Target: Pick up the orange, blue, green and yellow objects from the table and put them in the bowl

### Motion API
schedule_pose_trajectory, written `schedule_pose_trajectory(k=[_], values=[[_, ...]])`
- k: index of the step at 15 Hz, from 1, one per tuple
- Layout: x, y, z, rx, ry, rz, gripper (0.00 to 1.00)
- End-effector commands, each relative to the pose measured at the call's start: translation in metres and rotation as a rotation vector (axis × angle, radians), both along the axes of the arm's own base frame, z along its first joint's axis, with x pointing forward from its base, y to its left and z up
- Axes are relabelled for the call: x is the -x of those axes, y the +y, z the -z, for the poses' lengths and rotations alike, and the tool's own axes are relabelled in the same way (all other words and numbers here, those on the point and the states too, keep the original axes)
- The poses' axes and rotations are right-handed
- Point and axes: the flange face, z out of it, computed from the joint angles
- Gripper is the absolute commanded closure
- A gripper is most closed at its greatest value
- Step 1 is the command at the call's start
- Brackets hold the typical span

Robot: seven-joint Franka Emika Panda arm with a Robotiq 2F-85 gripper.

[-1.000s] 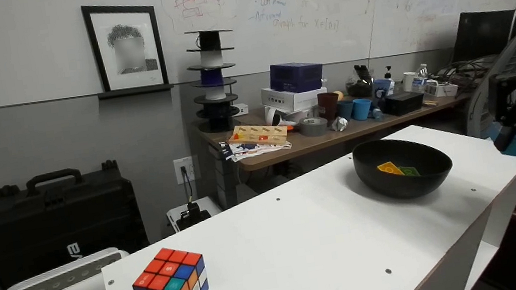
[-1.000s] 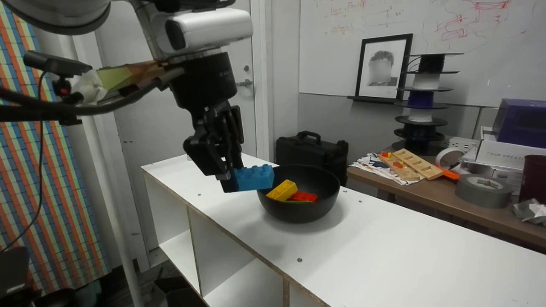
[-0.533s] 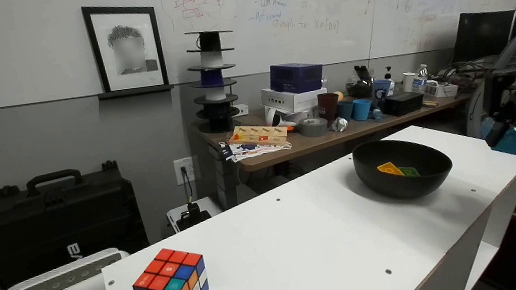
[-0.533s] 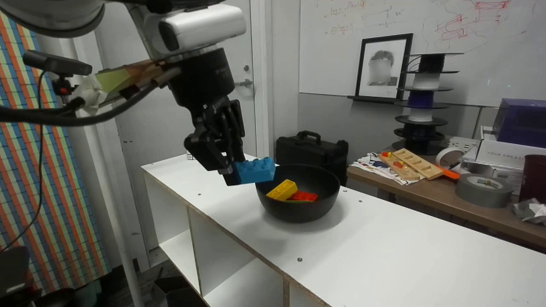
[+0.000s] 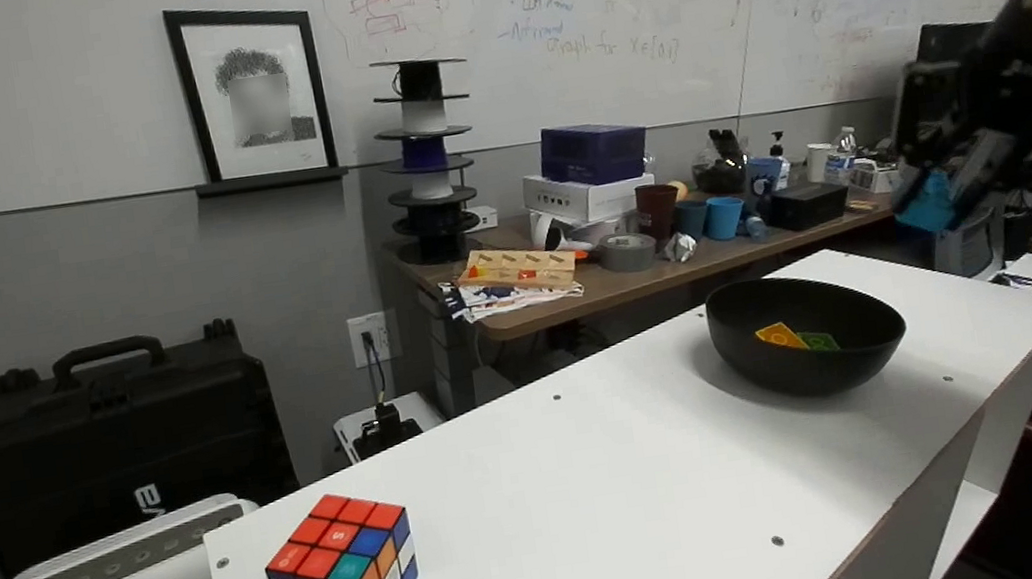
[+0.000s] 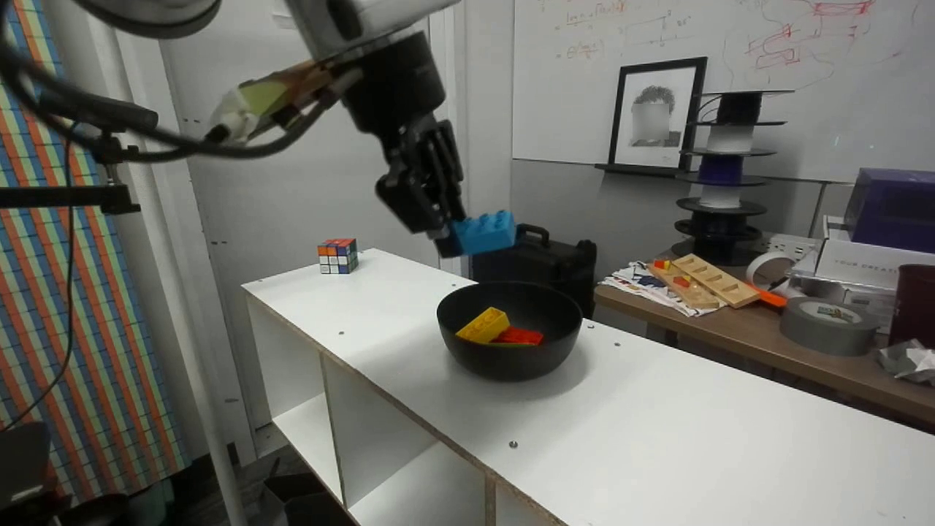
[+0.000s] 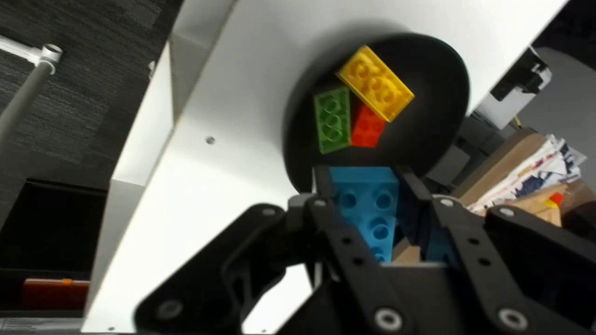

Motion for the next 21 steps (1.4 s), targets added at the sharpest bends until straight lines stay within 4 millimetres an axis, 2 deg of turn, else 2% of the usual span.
schedule_pose_trajectory(k=[1, 4, 7, 12, 18, 19, 20, 21], values=[[-0.072, -0.005, -0.039, -0.019, -0.05, 0.027, 0.89], [-0.117, -0.011, -0.06, -0.018, -0.041, 0.03, 0.89], [-0.156, 0.001, -0.055, -0.041, 0.031, 0.024, 0.89], [-0.162, 0.008, -0.017, -0.122, 0.278, 0.019, 0.89], [-0.152, -0.012, 0.021, -0.144, 0.464, 0.046, 0.89], [-0.151, -0.012, 0.025, -0.148, 0.479, 0.037, 0.81], [-0.15, -0.012, 0.028, -0.154, 0.489, 0.031, 0.39], [-0.152, -0.01, 0.029, -0.158, 0.484, 0.025, 0.38]])
